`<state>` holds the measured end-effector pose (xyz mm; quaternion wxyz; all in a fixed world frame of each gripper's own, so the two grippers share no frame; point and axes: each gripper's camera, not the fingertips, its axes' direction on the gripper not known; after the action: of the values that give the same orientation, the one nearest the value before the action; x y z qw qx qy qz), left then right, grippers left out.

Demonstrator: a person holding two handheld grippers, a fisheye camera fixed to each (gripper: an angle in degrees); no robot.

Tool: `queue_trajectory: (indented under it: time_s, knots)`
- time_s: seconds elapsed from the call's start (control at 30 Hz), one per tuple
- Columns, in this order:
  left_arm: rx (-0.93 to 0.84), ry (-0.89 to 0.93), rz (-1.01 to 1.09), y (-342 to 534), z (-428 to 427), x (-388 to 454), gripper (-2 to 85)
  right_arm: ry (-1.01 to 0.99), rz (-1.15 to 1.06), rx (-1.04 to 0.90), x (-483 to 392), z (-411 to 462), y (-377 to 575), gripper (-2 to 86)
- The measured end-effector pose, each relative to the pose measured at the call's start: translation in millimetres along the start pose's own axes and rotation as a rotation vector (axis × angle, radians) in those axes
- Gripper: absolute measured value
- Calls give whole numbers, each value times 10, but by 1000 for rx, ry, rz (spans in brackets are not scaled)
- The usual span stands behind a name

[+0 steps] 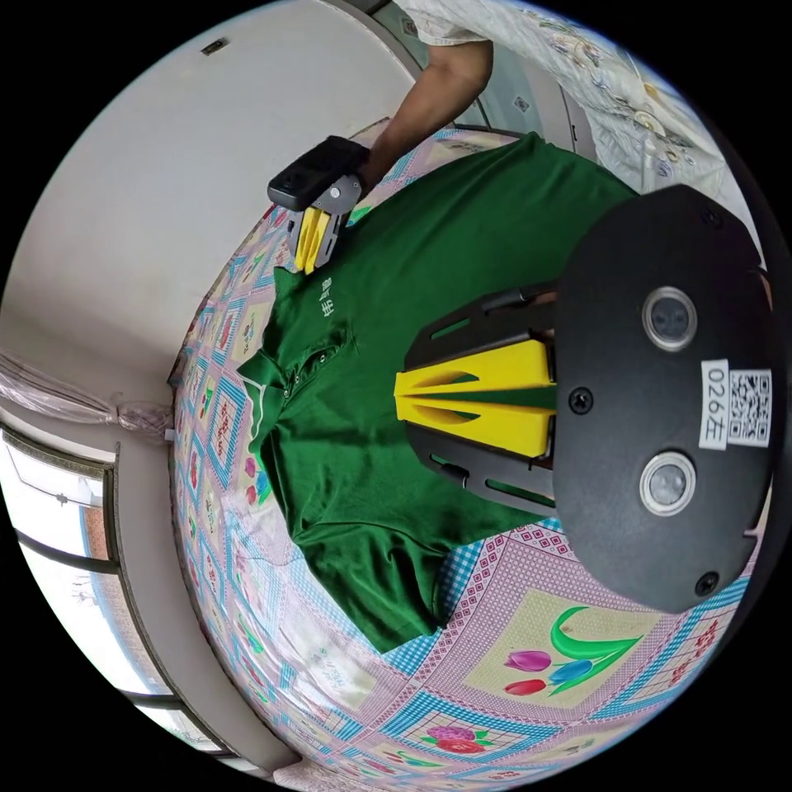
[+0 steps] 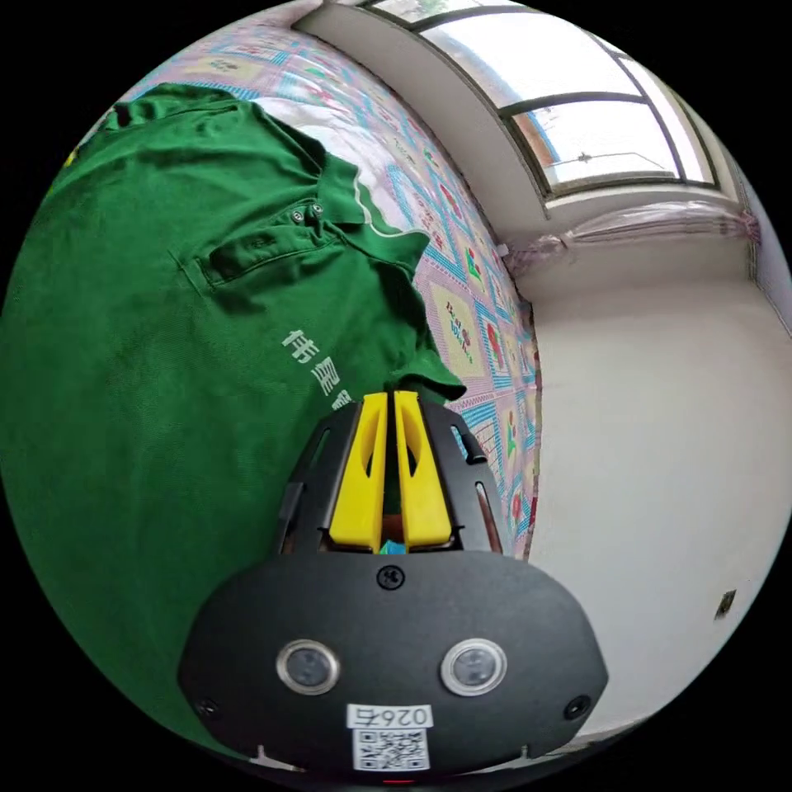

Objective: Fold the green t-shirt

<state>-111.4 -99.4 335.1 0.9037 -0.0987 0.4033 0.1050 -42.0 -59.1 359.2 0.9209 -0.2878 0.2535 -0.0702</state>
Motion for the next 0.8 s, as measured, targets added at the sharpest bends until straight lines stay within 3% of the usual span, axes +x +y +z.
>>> queue_trajectory:
  time_s: [0.13,0.33,0.4,0.5,0.57,0.63,0.8]
  knots:
    - [-31,27,6,92,43,-90,-10,-70,-136,8,-334,-29,-82,-3]
    - [-10,82,-11,133,30,-241,-10,-304,-27,54,86,-93,86,76]
    - [-10,90,-14,138,34,-287,-10,-402,51,59,340,-123,194,86]
    - [2,86,-22,160,9,-372,-10,-547,357,125,998,-89,589,33]
    - [8,74,-33,187,-14,-452,-10,-659,654,135,1533,254,1024,-3]
    - [11,74,-44,211,-34,-511,-10,-715,777,93,1773,631,1275,-9]
    - [11,55,-56,282,-85,-598,-10,-702,769,-17,1866,1185,1377,-13]
